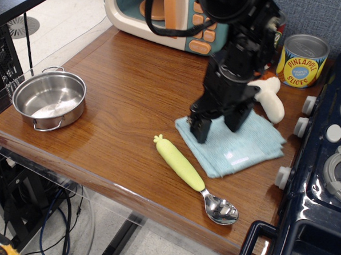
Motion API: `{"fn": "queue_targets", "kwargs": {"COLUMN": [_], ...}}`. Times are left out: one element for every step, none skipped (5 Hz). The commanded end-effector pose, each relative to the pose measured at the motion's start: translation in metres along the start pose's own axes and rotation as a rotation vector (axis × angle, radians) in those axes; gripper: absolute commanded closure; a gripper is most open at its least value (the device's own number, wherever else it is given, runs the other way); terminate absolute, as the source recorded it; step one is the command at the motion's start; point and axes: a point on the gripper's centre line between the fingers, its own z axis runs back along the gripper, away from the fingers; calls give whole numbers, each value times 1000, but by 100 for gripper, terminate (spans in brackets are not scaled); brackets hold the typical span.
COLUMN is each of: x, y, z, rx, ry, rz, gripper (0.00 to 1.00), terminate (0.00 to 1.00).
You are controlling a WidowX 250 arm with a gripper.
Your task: Move the cloth so its to the right of the spoon
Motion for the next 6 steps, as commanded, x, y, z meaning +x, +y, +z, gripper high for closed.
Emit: {"fn": "queue_targets", "kwargs": {"x": [-32, -23, -13, -11, -10, -7], "y": [6, 5, 4, 4, 7, 14], "z": [13, 14, 18, 32, 51, 74], "rx": [-28, -24, -37, -69, -108, -169], "ry": [-2, -3, -22, -40, -60, -87], "rz": [-131, -104, -78, -72, -65, -45], "gripper": [0, 0, 0, 0, 0, 0], "terminate": [0, 0, 0, 0, 0, 0]}}
